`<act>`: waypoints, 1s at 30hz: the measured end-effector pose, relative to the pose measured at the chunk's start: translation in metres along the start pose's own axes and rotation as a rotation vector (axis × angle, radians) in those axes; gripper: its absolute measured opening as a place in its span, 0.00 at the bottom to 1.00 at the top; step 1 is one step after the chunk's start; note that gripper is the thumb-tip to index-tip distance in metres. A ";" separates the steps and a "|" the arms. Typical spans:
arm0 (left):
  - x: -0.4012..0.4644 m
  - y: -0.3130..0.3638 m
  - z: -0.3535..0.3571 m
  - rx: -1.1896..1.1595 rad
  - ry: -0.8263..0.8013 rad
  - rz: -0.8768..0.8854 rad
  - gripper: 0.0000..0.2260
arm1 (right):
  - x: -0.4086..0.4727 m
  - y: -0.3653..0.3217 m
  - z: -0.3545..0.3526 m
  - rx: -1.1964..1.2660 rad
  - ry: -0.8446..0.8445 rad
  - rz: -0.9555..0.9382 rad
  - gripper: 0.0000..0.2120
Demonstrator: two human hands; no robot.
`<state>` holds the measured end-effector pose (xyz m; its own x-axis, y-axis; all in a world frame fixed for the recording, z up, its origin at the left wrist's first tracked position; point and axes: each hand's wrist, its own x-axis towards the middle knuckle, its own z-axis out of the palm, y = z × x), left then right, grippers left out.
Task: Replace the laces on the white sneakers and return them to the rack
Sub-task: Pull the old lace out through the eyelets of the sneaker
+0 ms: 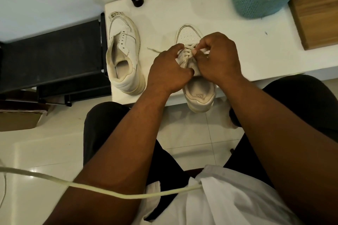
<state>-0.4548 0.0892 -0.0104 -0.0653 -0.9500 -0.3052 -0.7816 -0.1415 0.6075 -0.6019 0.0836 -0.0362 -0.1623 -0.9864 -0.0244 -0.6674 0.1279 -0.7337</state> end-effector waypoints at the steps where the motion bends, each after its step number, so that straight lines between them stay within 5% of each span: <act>1: 0.000 0.000 0.000 0.007 -0.003 -0.002 0.32 | 0.002 0.001 0.000 0.030 0.043 0.013 0.02; 5: 0.001 0.000 0.000 0.012 -0.015 -0.008 0.33 | 0.011 0.008 -0.005 0.148 0.194 0.143 0.06; 9: 0.000 0.001 0.000 -0.001 -0.009 0.001 0.33 | 0.003 0.003 -0.003 0.068 -0.034 0.042 0.16; 12: -0.001 0.000 0.000 0.000 -0.013 0.004 0.33 | -0.001 0.000 -0.001 -0.075 -0.095 -0.014 0.11; 16: -0.001 0.001 -0.001 0.011 -0.012 0.018 0.33 | -0.002 -0.003 -0.004 -0.094 -0.029 -0.010 0.03; 23: 0.002 -0.002 0.002 0.028 -0.010 0.009 0.33 | 0.007 0.004 -0.017 0.004 0.243 0.063 0.05; 27: 0.001 0.000 0.000 0.017 -0.013 0.018 0.32 | 0.001 0.004 -0.009 -0.036 -0.030 -0.012 0.18; 30: 0.002 -0.002 0.000 0.017 -0.015 0.019 0.32 | -0.003 -0.001 -0.004 -0.096 -0.107 -0.015 0.10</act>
<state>-0.4535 0.0879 -0.0121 -0.0893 -0.9482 -0.3049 -0.7908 -0.1186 0.6005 -0.6037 0.0869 -0.0324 -0.0764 -0.9930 -0.0900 -0.7367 0.1170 -0.6660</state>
